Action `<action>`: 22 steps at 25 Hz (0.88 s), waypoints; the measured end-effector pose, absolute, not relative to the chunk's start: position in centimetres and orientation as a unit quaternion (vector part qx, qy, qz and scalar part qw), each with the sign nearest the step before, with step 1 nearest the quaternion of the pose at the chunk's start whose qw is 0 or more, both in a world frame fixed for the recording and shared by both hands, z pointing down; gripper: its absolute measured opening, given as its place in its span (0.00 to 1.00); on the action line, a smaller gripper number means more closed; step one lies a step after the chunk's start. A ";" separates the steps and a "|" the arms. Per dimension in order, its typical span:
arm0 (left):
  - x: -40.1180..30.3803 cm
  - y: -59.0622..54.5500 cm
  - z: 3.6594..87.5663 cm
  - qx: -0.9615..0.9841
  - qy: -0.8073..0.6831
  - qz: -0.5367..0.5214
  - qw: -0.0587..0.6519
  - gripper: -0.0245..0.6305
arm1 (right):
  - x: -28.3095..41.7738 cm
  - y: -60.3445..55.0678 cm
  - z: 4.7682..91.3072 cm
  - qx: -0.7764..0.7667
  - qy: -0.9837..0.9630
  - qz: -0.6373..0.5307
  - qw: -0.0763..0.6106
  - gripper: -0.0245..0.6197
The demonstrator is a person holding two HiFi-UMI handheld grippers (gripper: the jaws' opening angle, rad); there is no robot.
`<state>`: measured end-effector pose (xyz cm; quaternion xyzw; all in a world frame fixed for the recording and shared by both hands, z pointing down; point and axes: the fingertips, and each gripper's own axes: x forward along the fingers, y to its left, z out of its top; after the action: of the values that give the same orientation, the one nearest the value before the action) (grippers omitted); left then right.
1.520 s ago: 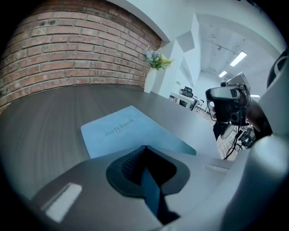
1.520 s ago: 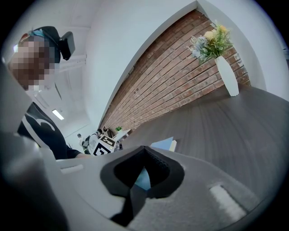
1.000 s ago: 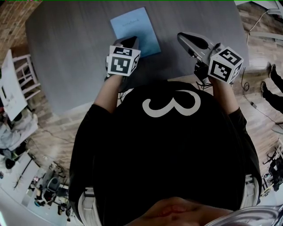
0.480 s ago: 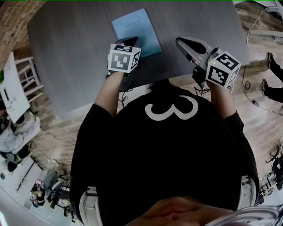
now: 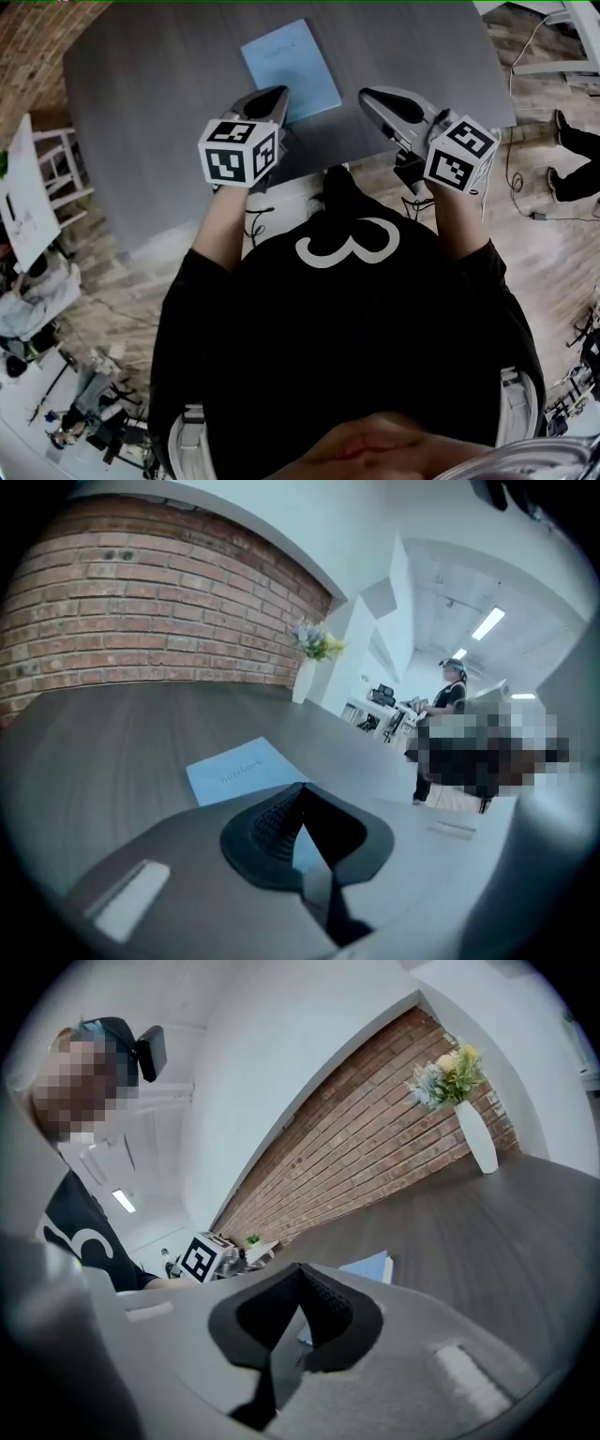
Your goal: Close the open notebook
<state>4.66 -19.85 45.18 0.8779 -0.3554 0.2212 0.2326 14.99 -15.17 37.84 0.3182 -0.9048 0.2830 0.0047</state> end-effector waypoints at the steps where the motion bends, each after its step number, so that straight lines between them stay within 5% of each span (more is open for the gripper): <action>1: 4.3 -19.2 44.0 0.882 -0.355 0.198 0.238 0.06 | 14.5 -14.8 37.5 0.317 -0.907 0.279 0.003 0.04; 8: 0.9 -14.3 37.3 0.896 -0.342 0.068 0.276 0.06 | 10.6 -12.0 34.8 0.307 -0.917 0.254 0.002 0.04; 22: -2.1 -8.6 33.4 0.914 -0.338 0.042 0.220 0.06 | 7.0 -8.3 32.9 0.314 -0.931 0.186 0.015 0.04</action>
<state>-2.06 -8.61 33.45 0.9141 -0.3384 0.0416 0.2195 6.97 -8.30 32.86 0.3137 -0.9310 0.1859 0.0149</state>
